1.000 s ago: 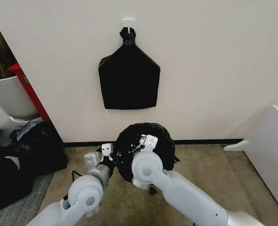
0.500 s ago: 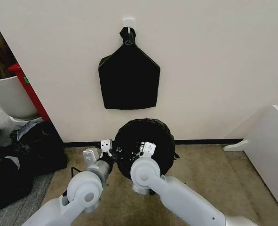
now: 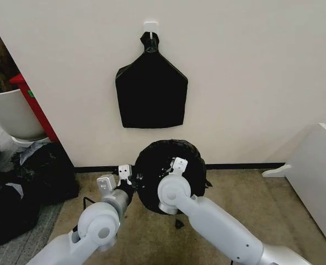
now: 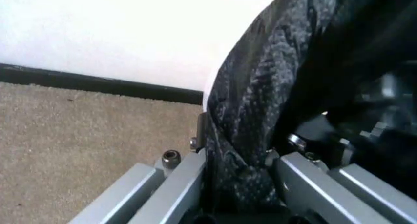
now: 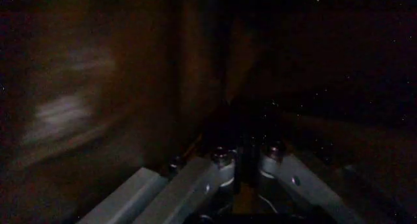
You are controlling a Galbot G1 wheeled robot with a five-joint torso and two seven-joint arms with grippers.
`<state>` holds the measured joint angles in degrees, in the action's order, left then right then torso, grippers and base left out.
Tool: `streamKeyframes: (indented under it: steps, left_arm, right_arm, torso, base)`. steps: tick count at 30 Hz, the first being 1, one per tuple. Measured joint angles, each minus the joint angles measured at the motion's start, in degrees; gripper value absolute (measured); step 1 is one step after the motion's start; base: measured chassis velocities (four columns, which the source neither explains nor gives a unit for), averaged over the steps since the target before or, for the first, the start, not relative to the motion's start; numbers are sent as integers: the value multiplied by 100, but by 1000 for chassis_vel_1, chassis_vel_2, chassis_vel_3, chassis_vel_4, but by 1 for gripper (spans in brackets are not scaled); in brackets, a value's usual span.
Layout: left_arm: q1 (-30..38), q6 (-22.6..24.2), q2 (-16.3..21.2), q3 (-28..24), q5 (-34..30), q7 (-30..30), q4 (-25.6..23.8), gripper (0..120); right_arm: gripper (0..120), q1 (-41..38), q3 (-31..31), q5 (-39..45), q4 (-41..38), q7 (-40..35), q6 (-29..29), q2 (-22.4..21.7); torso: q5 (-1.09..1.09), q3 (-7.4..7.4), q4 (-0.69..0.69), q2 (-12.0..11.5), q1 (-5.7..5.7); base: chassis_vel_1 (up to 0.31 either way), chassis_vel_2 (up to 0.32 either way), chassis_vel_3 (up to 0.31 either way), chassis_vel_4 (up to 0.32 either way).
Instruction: Place the garbage bag over the trash bin.
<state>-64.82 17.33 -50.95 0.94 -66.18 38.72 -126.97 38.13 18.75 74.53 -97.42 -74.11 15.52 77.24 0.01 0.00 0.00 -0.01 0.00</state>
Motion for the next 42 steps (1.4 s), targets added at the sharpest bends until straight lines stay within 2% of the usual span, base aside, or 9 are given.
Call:
streamKeyframes:
  steps: [9, 20, 31, 42]
  left_arm:
    - [-66, 9, -13, 37, 1, -5, -48, 0]
    - [-102, 9, -50, 59, 83, -4, 69, 0]
    - [13, 9, -73, 54, 45, -4, 67, 0]
    - [89, 9, -83, 35, 23, -4, 136, 0]
  right_arm:
    - [0, -42, -76, 78, 1, -5, 2, -25]
    - [0, -74, 399, 666, -1090, -433, -138, -260]
    - [0, 222, 559, 472, -720, -315, -114, -204]
    - [0, -194, 614, 733, -1353, -520, -155, -353]
  torso:
    - [-1, 0, 0, 0, 0]
    - [-1, 0, 0, 1, -1]
    - [0, 0, -1, 1, -1]
    - [-1, 0, 0, 1, 0]
  base:
    - [0, 0, 0, 0]
    - [0, 0, 0, 0]
    - [0, 0, 0, 0]
    - [0, 0, 0, 0]
